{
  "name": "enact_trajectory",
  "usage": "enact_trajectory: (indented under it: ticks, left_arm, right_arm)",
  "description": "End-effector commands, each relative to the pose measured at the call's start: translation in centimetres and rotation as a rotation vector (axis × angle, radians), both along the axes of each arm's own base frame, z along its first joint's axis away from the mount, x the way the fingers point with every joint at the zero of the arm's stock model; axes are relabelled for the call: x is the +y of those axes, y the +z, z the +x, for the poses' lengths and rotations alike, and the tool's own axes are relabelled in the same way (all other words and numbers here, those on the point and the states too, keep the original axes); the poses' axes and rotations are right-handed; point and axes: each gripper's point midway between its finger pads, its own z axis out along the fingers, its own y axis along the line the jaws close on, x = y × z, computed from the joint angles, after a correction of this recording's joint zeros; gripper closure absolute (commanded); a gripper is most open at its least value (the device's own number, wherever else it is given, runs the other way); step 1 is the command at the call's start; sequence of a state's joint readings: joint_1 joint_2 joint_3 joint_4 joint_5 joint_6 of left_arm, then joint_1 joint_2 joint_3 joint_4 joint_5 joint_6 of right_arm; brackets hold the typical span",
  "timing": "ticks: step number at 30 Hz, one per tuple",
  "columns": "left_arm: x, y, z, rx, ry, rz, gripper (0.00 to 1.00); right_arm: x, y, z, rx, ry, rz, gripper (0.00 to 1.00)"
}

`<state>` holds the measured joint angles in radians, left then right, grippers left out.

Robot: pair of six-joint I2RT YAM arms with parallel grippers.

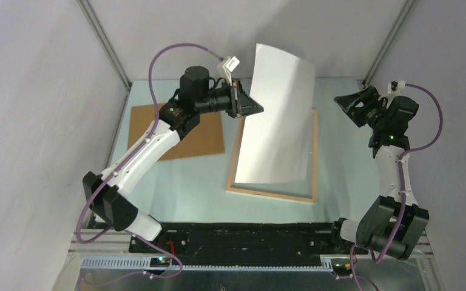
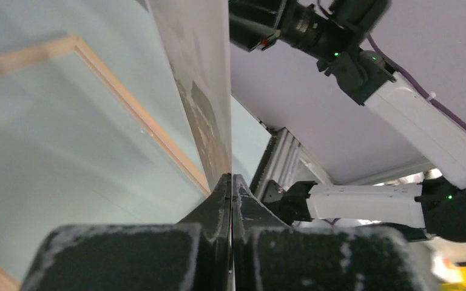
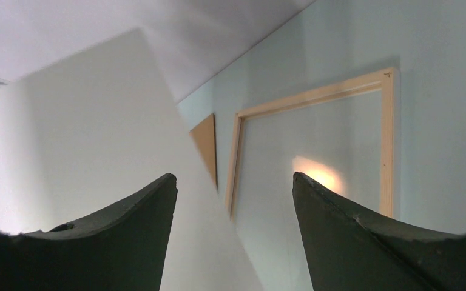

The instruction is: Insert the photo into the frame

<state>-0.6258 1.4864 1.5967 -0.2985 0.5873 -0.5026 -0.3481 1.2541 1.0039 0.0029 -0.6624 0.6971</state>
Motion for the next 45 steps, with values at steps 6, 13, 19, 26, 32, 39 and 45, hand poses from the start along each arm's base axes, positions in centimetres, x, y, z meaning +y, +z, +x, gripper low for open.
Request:
enact_trajectory:
  ticks: [6, 13, 19, 26, 32, 39, 45]
  left_arm:
    - [-0.5, -12.1, 6.4, 0.440, 0.022, -0.056, 1.00]
    - [-0.7, -19.6, 10.5, 0.604, 0.081, -0.003, 1.00]
    - [0.2, -22.9, 12.7, 0.652, 0.123, 0.027, 1.00]
    - [0.3, -25.8, 13.5, 0.685, 0.119, 0.105, 1.00]
    - [1.0, -28.0, 13.6, 0.703, 0.149, 0.161, 1.00]
    - [1.2, -28.7, 14.0, 0.700, 0.174, 0.175, 1.00]
    - [1.4, -29.4, 14.5, 0.710, 0.209, 0.185, 1.00]
  right_arm:
    - [0.2, -1.6, -0.2, 0.024, 0.016, -0.032, 0.26]
    - [1.0, -2.8, -0.2, 0.054, 0.033, -0.046, 0.26]
    - [1.5, -3.4, -0.1, 0.066, 0.050, -0.046, 0.26]
    - [1.3, -4.4, 0.0, 0.088, 0.035, -0.095, 0.26]
    - [0.6, -6.5, -0.2, 0.147, 0.020, -0.151, 0.26]
    - [0.0, -9.1, -0.1, 0.199, 0.014, -0.196, 0.27]
    - [-0.3, -11.8, 0.3, 0.257, 0.016, -0.216, 0.28]
